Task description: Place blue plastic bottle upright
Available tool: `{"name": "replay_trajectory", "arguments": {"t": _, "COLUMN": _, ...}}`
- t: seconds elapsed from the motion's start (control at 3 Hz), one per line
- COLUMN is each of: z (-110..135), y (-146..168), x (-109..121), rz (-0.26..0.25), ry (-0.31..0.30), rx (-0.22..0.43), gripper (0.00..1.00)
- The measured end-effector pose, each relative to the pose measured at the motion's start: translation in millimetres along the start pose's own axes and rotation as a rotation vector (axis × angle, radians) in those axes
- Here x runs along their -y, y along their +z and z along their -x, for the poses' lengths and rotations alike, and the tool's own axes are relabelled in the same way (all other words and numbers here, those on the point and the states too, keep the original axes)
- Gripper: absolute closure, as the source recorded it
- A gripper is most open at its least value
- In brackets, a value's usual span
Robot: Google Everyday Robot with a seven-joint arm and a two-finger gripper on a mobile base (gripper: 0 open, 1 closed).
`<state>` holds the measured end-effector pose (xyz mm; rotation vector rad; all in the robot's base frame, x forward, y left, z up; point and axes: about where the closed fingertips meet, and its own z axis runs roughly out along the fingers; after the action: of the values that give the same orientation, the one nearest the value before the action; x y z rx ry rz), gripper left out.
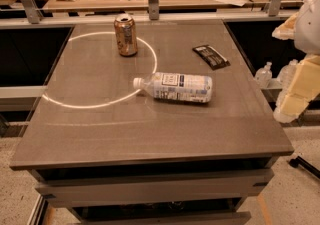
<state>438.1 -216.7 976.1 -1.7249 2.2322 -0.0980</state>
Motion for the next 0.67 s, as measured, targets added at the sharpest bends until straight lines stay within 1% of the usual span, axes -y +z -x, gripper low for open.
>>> {"name": "replay_trajectory", "arguments": {"t": 0.33, "z": 5, "y": 0, "x": 0, "rz": -0.004, "ry": 0.001, "rx": 0.003, "gripper": 0.0}}
{"name": "replay_trajectory", "arguments": {"t": 0.67, "z": 22, "y": 4, "x": -7, "rz": 0.013, "ry": -0.005, "rx": 0.032, "gripper": 0.0}}
